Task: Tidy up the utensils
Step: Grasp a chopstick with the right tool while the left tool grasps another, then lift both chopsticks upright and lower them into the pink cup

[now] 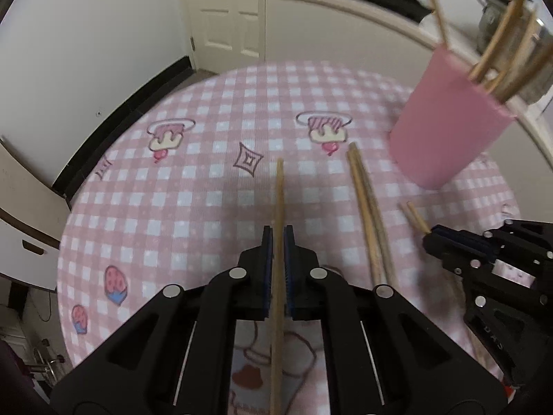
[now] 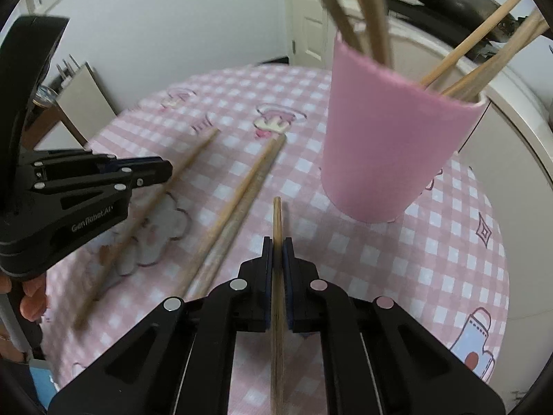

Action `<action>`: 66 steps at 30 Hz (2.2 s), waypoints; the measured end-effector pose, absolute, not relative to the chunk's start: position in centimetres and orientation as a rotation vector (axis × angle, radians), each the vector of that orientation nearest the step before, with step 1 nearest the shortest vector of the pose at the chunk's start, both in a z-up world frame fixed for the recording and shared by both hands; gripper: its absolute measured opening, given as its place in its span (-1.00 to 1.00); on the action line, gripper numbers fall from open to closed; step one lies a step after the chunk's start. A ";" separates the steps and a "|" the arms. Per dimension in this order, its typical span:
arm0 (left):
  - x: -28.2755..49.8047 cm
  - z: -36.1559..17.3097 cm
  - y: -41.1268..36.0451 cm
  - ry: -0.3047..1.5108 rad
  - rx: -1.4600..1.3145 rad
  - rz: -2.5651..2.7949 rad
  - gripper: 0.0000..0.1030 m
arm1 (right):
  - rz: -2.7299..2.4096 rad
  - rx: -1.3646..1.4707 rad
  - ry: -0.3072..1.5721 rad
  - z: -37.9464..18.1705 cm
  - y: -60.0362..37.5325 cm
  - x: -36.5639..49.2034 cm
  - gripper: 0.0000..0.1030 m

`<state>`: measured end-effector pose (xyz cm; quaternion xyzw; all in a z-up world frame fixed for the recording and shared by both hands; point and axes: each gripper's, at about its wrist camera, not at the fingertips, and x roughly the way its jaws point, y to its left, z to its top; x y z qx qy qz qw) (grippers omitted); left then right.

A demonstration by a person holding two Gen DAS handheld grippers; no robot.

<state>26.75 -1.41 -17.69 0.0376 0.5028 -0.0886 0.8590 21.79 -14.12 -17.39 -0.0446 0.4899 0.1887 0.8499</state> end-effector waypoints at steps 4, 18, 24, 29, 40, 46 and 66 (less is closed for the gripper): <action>24.6 -14.5 -1.6 0.985 0.076 -0.215 -0.87 | 0.424 -0.054 0.951 -14.0 -14.7 20.0 -0.91; 21.9 -13.9 -1.5 0.981 0.109 -0.156 0.31 | 0.412 -0.075 0.961 -13.2 -15.0 18.3 -0.91; 24.2 -16.4 -1.3 1.053 0.110 -0.146 0.01 | 0.405 -0.072 0.986 -14.9 -14.9 19.6 -0.91; 26.0 -18.8 -1.5 1.104 0.106 -0.144 -0.30 | 0.413 -0.072 1.006 -15.8 -14.4 21.1 -0.91; 27.2 -20.4 -2.4 1.093 0.135 -0.165 -0.89 | 0.428 -0.060 1.014 -16.6 -13.9 22.3 -0.91; 25.0 -17.6 -2.4 1.030 0.084 -0.200 -0.89 | 0.443 -0.066 0.967 -14.3 -14.1 20.6 -0.91; 12.2 -1.1 -4.4 0.576 -0.026 -0.312 -0.89 | 0.416 0.010 0.571 -0.2 -19.6 10.9 -0.92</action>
